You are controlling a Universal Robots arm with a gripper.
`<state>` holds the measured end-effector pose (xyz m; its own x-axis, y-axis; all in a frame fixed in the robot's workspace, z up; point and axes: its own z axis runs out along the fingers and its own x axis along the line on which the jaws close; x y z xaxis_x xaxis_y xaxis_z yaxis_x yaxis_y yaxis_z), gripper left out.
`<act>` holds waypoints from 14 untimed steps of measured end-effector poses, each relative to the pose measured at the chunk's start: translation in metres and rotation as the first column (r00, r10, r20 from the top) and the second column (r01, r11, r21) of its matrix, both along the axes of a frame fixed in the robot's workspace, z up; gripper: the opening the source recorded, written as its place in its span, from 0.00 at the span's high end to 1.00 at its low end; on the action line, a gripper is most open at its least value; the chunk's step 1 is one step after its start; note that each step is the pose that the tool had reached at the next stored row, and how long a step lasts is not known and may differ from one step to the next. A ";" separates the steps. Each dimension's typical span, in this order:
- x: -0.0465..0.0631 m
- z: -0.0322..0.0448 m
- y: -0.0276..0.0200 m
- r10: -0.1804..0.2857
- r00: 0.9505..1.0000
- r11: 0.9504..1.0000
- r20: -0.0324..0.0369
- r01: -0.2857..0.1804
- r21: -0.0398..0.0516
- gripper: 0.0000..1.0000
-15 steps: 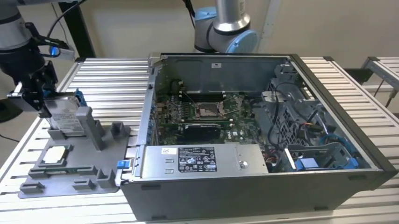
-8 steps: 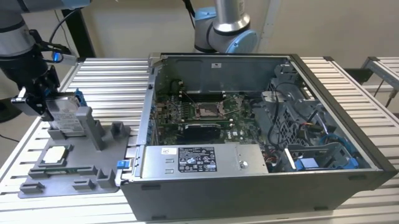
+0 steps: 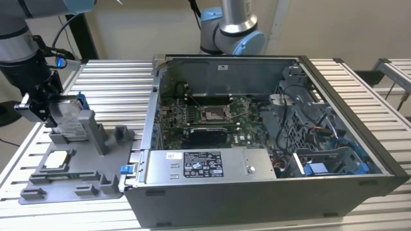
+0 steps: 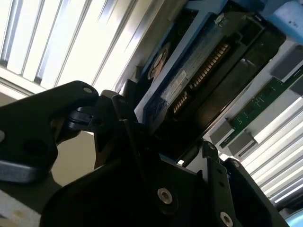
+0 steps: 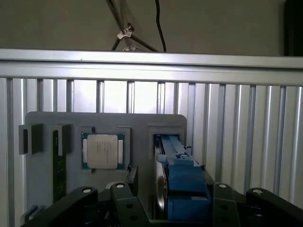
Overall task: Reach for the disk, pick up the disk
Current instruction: 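Pick up the disk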
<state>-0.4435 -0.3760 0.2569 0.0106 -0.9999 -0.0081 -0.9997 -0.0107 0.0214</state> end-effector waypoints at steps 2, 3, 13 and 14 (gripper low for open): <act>0.000 -0.0002 0.0000 0.000 1.000 1.000 0.000 0.000 0.000 0.00; 0.000 -0.0002 0.0000 0.000 1.000 1.000 0.000 0.000 0.000 0.00; 0.000 0.0048 0.0001 0.000 1.000 1.000 0.001 0.000 0.000 0.00; 0.000 0.0056 0.0001 0.000 1.000 1.000 0.001 0.000 0.000 0.00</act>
<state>-0.4435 -0.3759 0.2625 0.0103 -0.9999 -0.0084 -0.9997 -0.0105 0.0206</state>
